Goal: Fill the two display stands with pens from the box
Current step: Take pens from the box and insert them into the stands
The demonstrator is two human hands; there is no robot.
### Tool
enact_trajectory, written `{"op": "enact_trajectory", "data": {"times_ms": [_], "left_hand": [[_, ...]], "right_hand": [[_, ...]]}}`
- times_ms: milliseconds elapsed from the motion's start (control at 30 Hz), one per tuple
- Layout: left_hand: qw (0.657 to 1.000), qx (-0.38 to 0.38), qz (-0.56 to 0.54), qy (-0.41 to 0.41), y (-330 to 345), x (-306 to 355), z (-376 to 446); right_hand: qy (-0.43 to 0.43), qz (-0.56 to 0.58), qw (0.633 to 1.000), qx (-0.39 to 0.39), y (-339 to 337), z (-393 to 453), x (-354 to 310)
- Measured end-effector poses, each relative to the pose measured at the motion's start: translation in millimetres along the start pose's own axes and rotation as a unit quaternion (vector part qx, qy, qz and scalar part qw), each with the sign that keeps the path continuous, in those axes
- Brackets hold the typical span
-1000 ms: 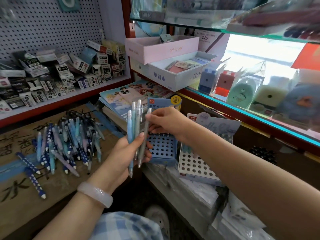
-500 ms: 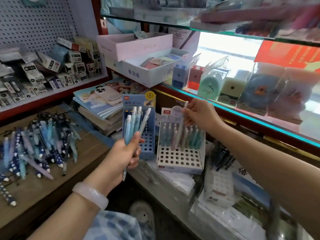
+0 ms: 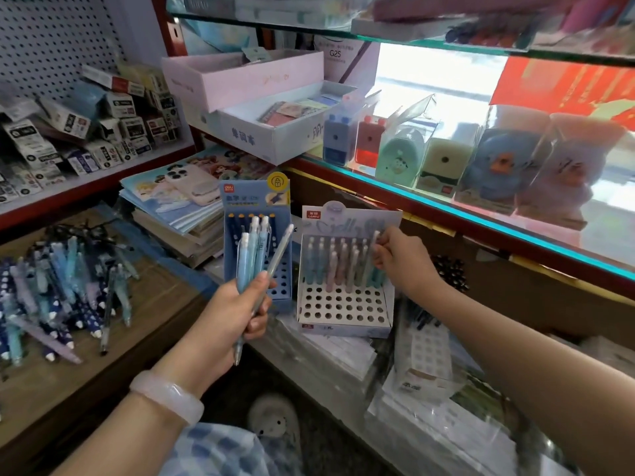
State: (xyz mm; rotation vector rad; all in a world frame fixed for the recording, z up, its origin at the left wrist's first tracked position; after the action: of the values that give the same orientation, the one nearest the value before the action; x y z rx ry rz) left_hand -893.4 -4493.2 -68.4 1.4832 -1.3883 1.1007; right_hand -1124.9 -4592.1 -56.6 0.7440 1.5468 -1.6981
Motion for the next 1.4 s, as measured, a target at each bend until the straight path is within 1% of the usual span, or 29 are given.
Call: {"op": "enact_trajectory", "data": {"times_ms": [233, 367, 500, 600, 667, 700, 733, 800, 867, 900, 967, 1100, 1167, 1333, 1400], "left_hand": [[1.000, 0.005, 0.014, 0.007, -1.9, -0.5, 0.4], [0.999, 0.012, 0.025, 0.019, -0.4, 1.3, 0.4], [0.999, 0.010, 0.036, 0.022, 0.5, 1.2, -1.3], [0.998, 0.006, 0.048, 0.033, -1.7, 3.0, -4.6], [0.997, 0.001, 0.069, 0.041, -4.4, 3.6, -7.6], [0.996, -0.003, 0.077, 0.045, -5.7, 3.7, -8.9], [0.995, -0.008, 0.084, 0.048, -7.1, 3.7, -10.2], [0.994, -0.012, 0.098, 0.052, -8.4, 3.7, -12.0], [0.992, -0.016, 0.114, 0.058, -6.6, 4.5, -13.5], [0.990, -0.019, 0.123, 0.061, -4.7, 5.3, -14.7], [0.989, -0.029, 0.130, 0.067, -1.2, 7.1, -18.2], [0.993, -0.044, 0.097, 0.055, -3.8, 9.0, -23.2], [0.994, -0.058, 0.082, 0.041, -5.4, 9.3, -24.6], [0.996, -0.057, 0.072, 0.001, -1.7, 3.7, -25.4], [0.997, -0.050, 0.066, -0.007, -0.1, 1.7, -24.2]], "right_hand": [[-0.007, -0.025, 1.000, -0.016, 16.9, -0.2, 19.6], [0.008, -0.055, 0.998, -0.033, 30.4, -0.7, 30.4], [0.017, -0.084, 0.996, -0.033, 32.7, 0.3, 29.5], [0.053, -0.124, 0.988, -0.080, 31.9, -0.9, 30.0], [0.097, -0.137, 0.978, -0.127, 33.7, -6.6, 29.9], [0.118, -0.117, 0.974, -0.154, 36.4, -11.3, 25.7], [0.130, -0.070, 0.973, -0.178, 40.9, -16.2, 18.5], [0.121, 0.081, 0.967, -0.211, 49.6, -25.5, -10.8], [0.105, 0.235, 0.941, -0.217, 53.7, -32.1, -46.6], [0.105, 0.294, 0.925, -0.219, 55.6, -33.9, -60.9], [0.106, 0.365, 0.894, -0.238, 61.1, -35.9, -82.2], [0.130, 0.434, 0.849, -0.271, 70.2, -37.7, -93.5], [0.137, 0.450, 0.839, -0.272, 71.6, -38.7, -91.6], [0.131, 0.450, 0.852, -0.233, 62.1, -35.8, -88.7], [0.118, 0.433, 0.869, -0.209, 48.7, -30.9, -87.5]]}}
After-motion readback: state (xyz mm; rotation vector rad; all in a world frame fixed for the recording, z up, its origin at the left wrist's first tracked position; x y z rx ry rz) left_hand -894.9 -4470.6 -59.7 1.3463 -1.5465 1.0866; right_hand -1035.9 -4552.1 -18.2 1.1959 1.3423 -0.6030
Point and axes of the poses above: each hand's wrist, its own z-axis towards the middle knuckle, its own y-axis out of the palm, x = y × z, the point moved 6 cm from there along z, towards the middle knuckle, and after that the axes turned 13 degrees about z, right-handed, at the moved point
